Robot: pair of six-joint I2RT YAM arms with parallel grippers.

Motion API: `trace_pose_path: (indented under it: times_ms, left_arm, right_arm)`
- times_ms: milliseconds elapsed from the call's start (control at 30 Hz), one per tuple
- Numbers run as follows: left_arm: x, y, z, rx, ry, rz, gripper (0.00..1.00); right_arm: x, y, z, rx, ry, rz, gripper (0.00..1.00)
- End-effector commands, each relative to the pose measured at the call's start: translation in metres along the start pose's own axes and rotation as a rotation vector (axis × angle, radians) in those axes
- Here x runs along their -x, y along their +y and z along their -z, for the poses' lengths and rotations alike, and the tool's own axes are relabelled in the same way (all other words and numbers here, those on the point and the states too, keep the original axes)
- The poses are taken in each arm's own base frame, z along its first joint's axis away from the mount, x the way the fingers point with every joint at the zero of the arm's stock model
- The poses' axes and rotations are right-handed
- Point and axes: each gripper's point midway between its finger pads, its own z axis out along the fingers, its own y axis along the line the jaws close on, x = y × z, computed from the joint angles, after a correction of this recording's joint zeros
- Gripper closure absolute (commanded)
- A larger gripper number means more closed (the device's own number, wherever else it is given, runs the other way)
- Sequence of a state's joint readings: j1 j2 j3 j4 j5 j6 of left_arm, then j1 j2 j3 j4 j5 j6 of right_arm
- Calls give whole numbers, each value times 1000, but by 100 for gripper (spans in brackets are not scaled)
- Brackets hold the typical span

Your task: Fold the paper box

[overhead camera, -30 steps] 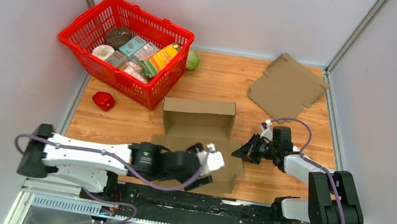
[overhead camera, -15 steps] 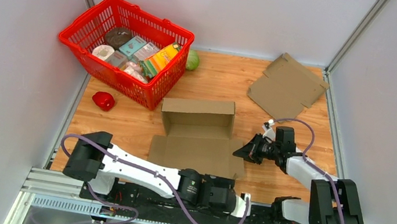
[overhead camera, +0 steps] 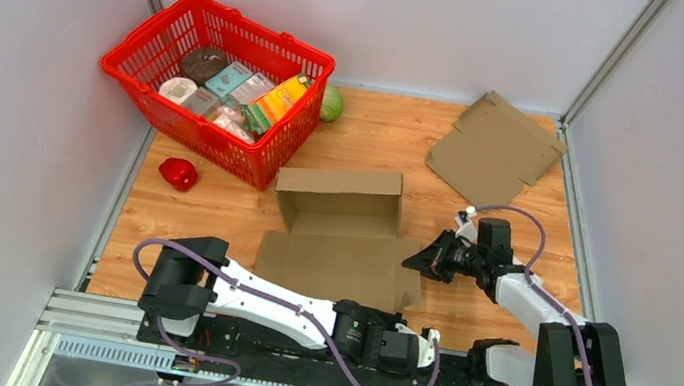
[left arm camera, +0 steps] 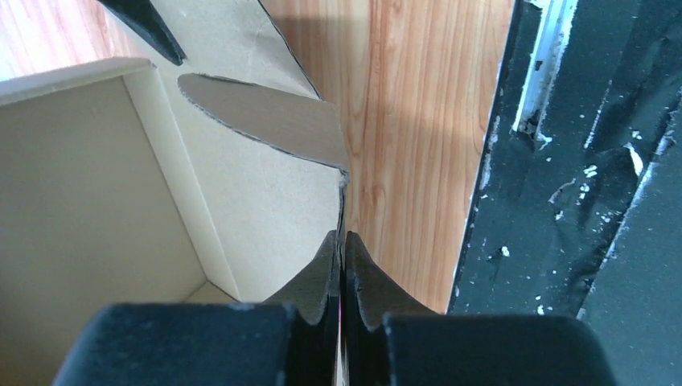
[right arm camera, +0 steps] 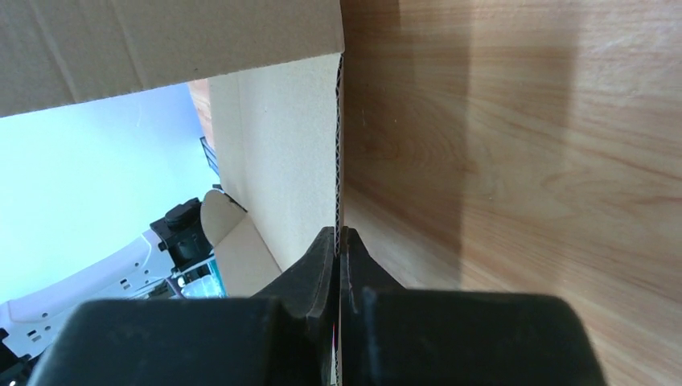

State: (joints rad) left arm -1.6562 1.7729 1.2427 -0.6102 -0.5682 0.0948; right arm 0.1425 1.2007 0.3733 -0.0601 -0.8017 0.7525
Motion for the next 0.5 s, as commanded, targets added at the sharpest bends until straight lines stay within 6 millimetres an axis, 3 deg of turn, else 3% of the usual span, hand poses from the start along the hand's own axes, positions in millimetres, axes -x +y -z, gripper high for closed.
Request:
trace_pose_path:
  times_ms: [0,67,167,233,267,333,367,433,467]
  left_arm:
    - [17,18,15,49,-60,16,97]
    - [20,20,20,41,-69,23,100]
    - [26,24,33,20,-93,49,100]
    - [28,28,41,-4,-120,99,100]
    - [28,29,43,-18,-130,124,100]
    - [28,38,51,-48,-155,220,100]
    - [28,44,55,-56,-169,239,100]
    - [31,61,70,-79,-216,370,100]
    - [37,71,79,-90,-244,418,100]
  right_arm:
    - [9,15,7,18,-31,18,87]
    - [16,23,13,-3,-53,51,61]
    - [33,30,35,-65,-166,104,37]
    - [54,43,58,-84,-294,126,27]
    - [62,37,69,-154,-365,116,22]
    - [79,64,102,-178,-509,210,17]
    - [83,59,117,-258,-564,201,14]
    - [90,85,149,-285,-667,280,11]
    - [88,78,160,-349,-691,264,10]
